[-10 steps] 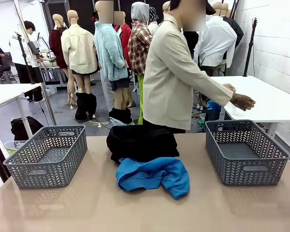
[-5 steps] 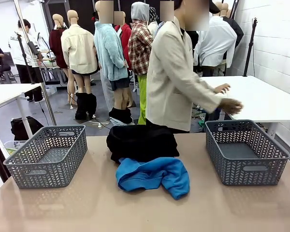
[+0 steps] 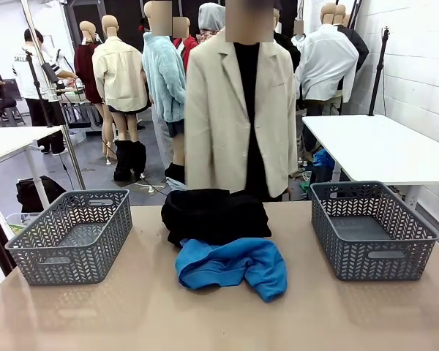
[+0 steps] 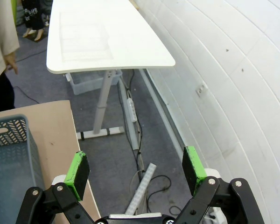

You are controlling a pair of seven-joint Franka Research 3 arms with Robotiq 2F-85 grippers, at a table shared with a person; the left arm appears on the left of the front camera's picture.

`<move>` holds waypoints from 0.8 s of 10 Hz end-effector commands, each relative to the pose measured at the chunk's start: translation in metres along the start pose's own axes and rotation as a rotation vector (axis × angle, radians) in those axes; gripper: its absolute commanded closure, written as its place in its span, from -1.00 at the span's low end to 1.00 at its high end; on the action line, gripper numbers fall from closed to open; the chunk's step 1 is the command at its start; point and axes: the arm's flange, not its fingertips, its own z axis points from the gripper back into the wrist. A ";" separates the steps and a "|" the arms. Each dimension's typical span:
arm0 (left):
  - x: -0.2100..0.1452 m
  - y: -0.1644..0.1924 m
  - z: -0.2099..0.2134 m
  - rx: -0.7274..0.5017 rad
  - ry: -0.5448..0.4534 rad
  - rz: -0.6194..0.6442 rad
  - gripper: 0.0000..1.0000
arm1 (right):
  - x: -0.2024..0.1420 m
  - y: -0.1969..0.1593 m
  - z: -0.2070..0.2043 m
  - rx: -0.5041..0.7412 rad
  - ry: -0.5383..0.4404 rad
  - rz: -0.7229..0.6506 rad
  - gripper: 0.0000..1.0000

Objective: Sort the tops and bottoms.
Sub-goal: Lift clothes from the center of the table with your left hand.

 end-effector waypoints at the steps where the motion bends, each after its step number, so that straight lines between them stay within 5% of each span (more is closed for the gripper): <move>1: 0.000 0.002 0.000 0.003 -0.013 0.000 -1.00 | -0.001 -0.002 -0.001 0.001 0.003 0.007 -1.00; 4: 0.031 -0.026 -0.008 -0.099 -0.089 -0.080 -1.00 | -0.001 -0.002 -0.001 0.001 0.003 0.007 -1.00; 8: 0.111 -0.145 -0.022 -0.409 -0.193 -0.437 -1.00 | -0.001 -0.002 -0.001 0.001 0.003 0.007 -1.00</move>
